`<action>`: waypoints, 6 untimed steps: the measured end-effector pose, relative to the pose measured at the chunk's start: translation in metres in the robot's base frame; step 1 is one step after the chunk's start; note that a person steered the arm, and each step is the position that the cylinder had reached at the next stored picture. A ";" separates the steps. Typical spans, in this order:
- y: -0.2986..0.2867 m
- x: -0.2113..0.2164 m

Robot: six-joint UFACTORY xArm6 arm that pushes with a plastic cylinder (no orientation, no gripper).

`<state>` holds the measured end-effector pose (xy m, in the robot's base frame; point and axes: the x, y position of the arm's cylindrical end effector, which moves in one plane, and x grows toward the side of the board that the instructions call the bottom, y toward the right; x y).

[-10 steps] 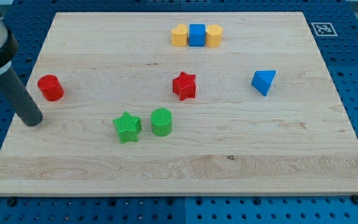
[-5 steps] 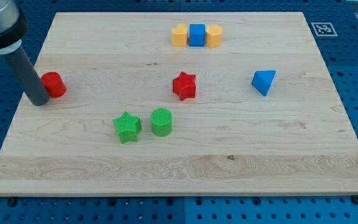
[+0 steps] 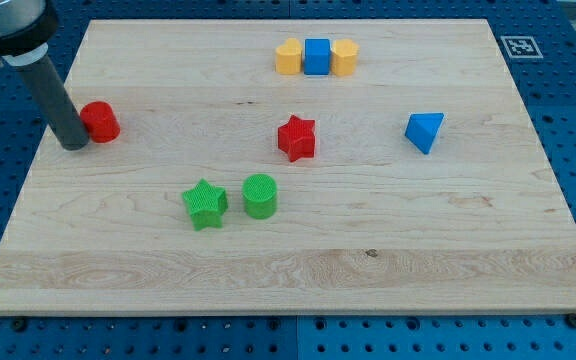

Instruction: Move the red circle to the bottom of the yellow heart

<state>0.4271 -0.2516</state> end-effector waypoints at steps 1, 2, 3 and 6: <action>0.014 0.000; 0.031 0.000; 0.040 -0.002; 0.036 -0.039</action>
<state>0.3886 -0.2156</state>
